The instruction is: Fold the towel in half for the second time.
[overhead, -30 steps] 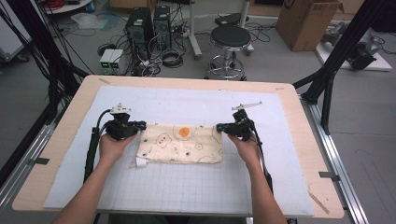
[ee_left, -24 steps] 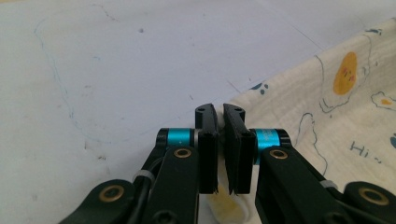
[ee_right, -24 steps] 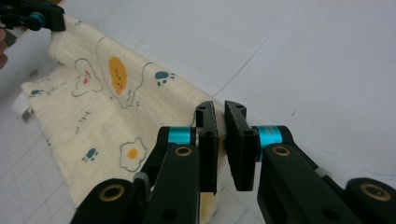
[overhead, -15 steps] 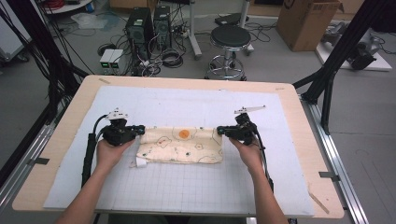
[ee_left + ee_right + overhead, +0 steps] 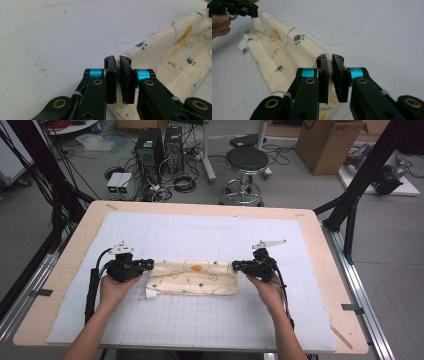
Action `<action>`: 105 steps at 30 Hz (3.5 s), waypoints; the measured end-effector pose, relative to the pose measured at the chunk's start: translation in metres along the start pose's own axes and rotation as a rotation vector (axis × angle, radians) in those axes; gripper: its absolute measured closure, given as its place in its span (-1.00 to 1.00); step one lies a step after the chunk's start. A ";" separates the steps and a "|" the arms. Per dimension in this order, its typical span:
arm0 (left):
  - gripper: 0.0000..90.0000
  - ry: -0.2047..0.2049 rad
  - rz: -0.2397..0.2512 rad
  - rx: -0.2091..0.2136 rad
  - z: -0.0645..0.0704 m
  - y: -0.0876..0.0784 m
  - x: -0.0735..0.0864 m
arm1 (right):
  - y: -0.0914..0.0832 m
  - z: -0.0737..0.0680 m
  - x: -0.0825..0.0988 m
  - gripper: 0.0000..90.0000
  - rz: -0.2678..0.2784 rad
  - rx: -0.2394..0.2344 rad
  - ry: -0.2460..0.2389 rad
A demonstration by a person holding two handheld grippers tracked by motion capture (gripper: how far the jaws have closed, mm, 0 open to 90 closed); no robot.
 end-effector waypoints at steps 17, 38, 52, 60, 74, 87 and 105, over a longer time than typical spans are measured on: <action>0.86 0.025 0.003 0.030 0.014 -0.008 0.019 | -0.007 -0.011 0.017 0.85 -0.015 -0.026 -0.047; 0.82 0.080 -0.036 0.055 0.027 -0.019 0.038 | -0.006 -0.022 0.039 0.83 -0.069 -0.002 -0.130; 0.73 0.095 -0.067 0.077 0.033 -0.020 0.046 | -0.007 -0.021 0.051 0.69 -0.082 -0.011 -0.104; 0.21 0.095 -0.005 0.124 0.040 -0.028 0.032 | -0.015 -0.029 0.042 0.26 -0.025 -0.069 -0.085; 0.54 0.119 0.008 0.165 0.065 -0.007 -0.001 | 0.001 -0.060 0.011 0.46 -0.016 -0.096 -0.126; 0.90 0.145 -0.062 0.176 0.088 0.030 0.001 | 0.048 -0.084 0.010 0.86 -0.094 -0.138 -0.151; 0.86 0.182 -0.176 0.100 0.065 0.023 0.022 | 0.050 -0.065 0.035 0.85 -0.205 -0.019 -0.195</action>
Point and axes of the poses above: each handheld gripper's, and its own axes: y roughly forward along the jaws, x roughly out of its underside, z roughly to its right, the point moved 6 cm from there along y, roughly forward along the jaws, and after that the axes turned 6 degrees about y, right-handed, at the moved point
